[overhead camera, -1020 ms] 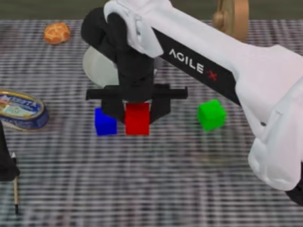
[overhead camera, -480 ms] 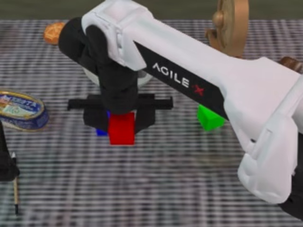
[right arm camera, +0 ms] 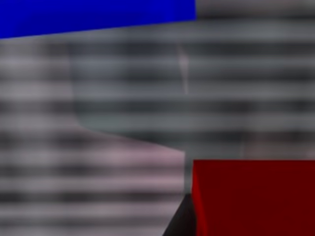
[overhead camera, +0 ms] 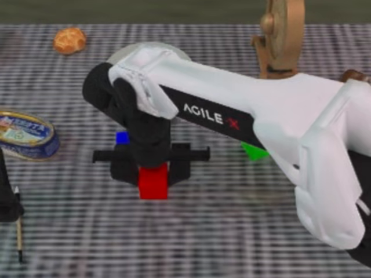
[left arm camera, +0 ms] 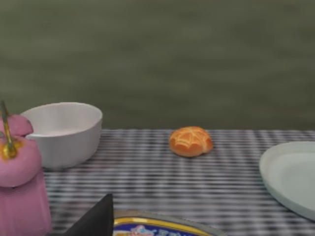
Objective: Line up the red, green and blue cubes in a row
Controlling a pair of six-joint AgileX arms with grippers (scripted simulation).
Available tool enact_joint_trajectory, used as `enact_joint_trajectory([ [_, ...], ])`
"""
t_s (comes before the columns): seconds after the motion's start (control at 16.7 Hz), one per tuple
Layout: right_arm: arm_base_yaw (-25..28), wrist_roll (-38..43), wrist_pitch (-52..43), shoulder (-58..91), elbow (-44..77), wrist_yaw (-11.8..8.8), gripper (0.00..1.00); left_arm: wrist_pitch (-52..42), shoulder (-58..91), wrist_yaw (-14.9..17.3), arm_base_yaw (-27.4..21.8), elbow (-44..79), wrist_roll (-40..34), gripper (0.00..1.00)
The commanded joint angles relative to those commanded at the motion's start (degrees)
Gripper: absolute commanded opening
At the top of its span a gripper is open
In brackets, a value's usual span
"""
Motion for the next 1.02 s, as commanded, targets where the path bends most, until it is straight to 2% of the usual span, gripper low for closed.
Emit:
enact_joint_trajectory([
  [0.3,0.1,0.0,1.4,-0.1,-1.4,0.0,0.00,0.0,0.0,0.0,0.0,0.0,0.0,1.00],
  [1.02,0.1,0.0,1.4,-0.1,-1.4,0.0,0.90,0.0,0.0,0.0,0.0,0.0,0.0,1.00],
])
